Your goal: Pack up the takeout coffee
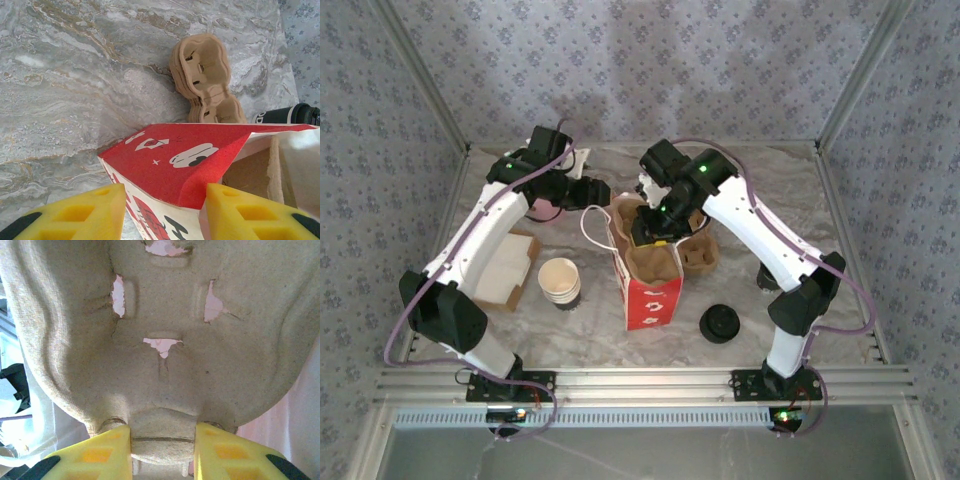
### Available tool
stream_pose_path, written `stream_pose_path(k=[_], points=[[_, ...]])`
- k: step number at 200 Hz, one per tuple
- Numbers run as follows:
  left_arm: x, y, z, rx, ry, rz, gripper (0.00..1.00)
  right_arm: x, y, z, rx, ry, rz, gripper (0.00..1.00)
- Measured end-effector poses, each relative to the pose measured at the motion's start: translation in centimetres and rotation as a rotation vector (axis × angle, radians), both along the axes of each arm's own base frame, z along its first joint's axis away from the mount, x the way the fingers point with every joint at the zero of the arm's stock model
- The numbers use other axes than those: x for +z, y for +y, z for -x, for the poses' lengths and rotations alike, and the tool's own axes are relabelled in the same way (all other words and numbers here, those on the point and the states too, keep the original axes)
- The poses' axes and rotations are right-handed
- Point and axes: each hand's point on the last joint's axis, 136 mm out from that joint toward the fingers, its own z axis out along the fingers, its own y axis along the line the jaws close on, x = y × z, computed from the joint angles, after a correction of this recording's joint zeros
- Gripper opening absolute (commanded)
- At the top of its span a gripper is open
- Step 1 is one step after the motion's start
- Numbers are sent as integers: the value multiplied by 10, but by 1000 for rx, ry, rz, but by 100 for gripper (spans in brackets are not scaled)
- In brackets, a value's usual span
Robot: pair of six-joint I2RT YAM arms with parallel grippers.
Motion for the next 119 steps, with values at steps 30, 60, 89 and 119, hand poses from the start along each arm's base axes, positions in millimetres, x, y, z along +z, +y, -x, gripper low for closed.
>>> stream_pose_path(k=[30,60,89,119], points=[[0,0,0,3,3,1,46,-2,1,2,9,-5,17,33],[0,0,0,5,4,2,45,-5,0,3,11,-9,33,33],[1,0,0,6,2,3,46,-8,-3,2,10,-18,62,33],[6,1,2,13,-4,13,48,-13,-3,2,14,-24,93,33]])
